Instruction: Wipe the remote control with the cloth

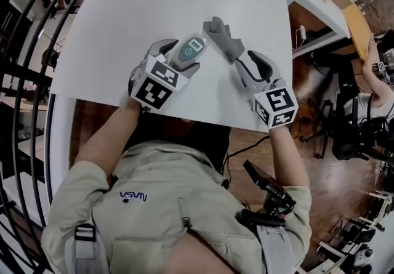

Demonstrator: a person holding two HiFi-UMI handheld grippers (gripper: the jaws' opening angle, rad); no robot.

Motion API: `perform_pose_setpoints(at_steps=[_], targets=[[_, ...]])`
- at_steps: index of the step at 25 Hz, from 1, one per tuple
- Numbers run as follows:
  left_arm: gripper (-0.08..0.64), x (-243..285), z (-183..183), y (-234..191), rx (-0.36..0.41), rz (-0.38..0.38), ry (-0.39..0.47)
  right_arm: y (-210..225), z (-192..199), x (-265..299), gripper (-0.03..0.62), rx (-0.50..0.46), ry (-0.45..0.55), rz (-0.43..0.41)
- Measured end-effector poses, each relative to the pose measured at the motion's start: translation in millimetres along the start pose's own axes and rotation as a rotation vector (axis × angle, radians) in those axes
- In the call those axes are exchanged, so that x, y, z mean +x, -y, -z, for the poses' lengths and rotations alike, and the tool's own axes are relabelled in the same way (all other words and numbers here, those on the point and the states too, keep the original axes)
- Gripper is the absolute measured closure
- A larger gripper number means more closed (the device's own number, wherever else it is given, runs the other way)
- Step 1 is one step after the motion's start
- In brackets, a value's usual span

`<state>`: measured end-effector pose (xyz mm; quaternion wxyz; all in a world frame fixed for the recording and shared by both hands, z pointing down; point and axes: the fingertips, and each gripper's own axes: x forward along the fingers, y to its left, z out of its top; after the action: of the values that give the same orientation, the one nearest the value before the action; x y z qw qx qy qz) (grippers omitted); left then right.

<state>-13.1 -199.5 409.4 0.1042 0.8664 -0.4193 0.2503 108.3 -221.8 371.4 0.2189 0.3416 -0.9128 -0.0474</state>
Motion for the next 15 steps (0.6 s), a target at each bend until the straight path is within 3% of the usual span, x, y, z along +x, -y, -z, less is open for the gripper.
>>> perform_pose_setpoints(at_steps=[4,9,12,15], targets=[[0.21,-2,-1,-2,0.002,-0.004,0.008,-10,-2,-20,0.437,-0.05,-0.065,-0.077],[0.212,-10,5,-6,0.023,-0.033,0.002,-22,-43,-68,0.437,-0.145,-0.143,-0.146],[0.212,-12,4,-13,0.023,-0.06,0.016,-13,-89,-73,0.437,-0.186,-0.085,-0.094],[0.212,-8,3,-8,0.041,-0.059,0.007,-3,-89,-41,0.437,-0.184,-0.036,-0.012]])
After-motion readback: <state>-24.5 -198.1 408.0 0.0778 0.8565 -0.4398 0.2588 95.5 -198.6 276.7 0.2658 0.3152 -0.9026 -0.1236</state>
